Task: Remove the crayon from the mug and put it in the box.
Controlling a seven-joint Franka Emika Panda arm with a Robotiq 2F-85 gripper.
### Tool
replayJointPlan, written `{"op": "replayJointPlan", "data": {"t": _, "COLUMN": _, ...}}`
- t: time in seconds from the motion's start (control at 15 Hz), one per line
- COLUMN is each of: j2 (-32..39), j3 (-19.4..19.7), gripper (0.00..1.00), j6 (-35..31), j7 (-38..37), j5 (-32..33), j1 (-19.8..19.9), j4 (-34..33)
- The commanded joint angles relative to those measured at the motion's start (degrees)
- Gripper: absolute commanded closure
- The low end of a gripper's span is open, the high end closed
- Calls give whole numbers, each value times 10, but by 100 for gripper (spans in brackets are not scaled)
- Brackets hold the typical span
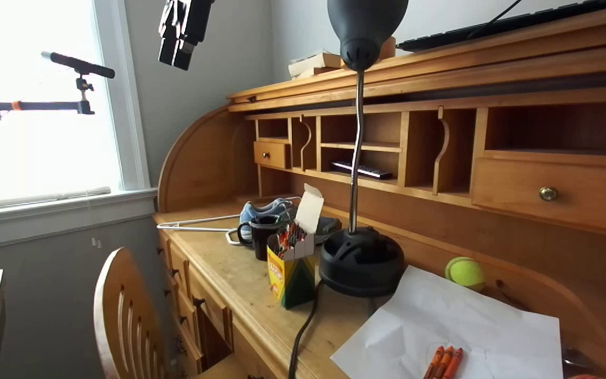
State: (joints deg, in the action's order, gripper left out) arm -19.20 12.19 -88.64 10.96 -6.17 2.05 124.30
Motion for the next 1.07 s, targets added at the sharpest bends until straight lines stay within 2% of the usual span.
{"op": "replayJointPlan", "data": {"t": 0.0, "j2": 6, "j3": -37, "gripper": 0, "j6": -66, "j7": -33, "j5": 76, "j1": 24, "j4": 21}}
{"op": "replayJointPlan", "data": {"t": 0.13, "j2": 13, "j3": -49, "gripper": 0, "j6": -119, "j7": -54, "j5": 116, "j1": 28, "j4": 45}}
{"op": "replayJointPlan", "data": {"t": 0.27, "j2": 21, "j3": -55, "gripper": 0, "j6": -172, "j7": -72, "j5": 127, "j1": 29, "j4": 70}}
{"op": "replayJointPlan", "data": {"t": 0.4, "j2": 26, "j3": -68, "gripper": 0, "j6": -243, "j7": -99, "j5": 177, "j1": 34, "j4": 99}}
{"op": "replayJointPlan", "data": {"t": 0.6, "j2": 41, "j3": -64, "gripper": 0, "j6": -322, "j7": -100, "j5": 176, "j1": 33, "j4": 129}}
{"op": "replayJointPlan", "data": {"t": 0.87, "j2": 54, "j3": -43, "gripper": 0, "j6": -426, "j7": -27, "j5": 156, "j1": 34, "j4": 168}}
{"op": "replayJointPlan", "data": {"t": 1.0, "j2": 60, "j3": -23, "gripper": 0, "j6": -482, "j7": 38, "j5": 115, "j1": 28, "j4": 185}}
